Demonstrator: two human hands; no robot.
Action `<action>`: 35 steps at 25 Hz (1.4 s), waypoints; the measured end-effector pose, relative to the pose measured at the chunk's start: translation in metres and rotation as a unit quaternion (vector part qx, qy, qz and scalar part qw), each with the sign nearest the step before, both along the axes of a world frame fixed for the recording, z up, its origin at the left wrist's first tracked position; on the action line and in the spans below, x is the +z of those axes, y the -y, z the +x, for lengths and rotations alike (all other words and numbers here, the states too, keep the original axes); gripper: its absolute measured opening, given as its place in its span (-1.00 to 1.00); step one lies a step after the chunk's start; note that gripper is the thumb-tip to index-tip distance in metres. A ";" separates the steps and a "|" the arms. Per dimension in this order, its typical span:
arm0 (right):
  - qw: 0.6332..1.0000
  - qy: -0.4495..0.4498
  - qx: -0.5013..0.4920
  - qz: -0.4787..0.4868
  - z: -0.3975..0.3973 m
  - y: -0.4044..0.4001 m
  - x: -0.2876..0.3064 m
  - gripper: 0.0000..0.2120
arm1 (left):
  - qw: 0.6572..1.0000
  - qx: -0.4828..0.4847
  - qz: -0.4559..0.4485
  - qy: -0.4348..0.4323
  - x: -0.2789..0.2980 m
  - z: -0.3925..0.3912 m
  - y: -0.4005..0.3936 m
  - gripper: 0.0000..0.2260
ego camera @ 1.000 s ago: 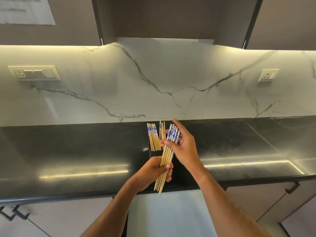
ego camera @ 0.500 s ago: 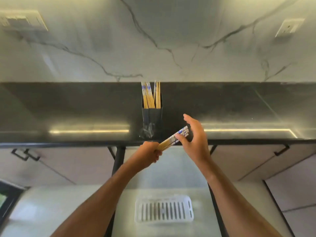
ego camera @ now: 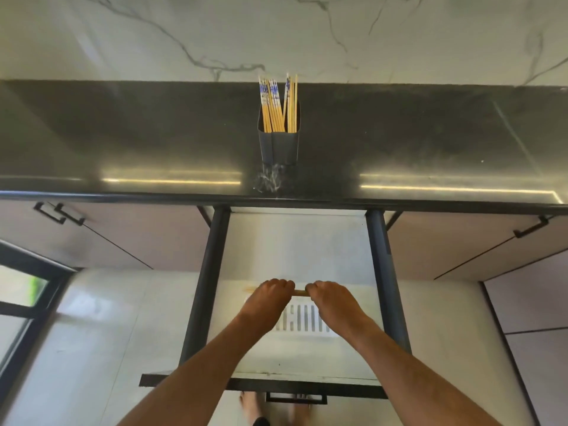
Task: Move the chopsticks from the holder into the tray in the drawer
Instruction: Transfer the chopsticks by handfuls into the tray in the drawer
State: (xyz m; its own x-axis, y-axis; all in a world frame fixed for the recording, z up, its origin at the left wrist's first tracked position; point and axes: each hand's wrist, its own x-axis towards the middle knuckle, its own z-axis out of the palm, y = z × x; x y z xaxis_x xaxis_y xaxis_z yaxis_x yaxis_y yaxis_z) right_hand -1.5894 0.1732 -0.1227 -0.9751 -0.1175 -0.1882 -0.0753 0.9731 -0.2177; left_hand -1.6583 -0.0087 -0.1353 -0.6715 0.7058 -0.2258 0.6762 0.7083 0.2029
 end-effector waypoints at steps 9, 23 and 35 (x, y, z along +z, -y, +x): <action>0.999 0.051 0.018 -0.010 0.007 0.008 -0.075 -0.73 | 0.996 0.047 -0.004 0.077 -0.068 0.021 0.027 -0.61; 0.998 0.059 -0.023 0.001 0.018 0.007 -0.097 -0.66 | 0.990 0.098 0.020 0.101 -0.097 0.018 0.037 -0.54; 0.995 0.069 -0.062 0.029 0.020 0.013 -0.097 -0.73 | 0.986 0.109 0.058 0.108 -0.109 0.013 0.043 -0.62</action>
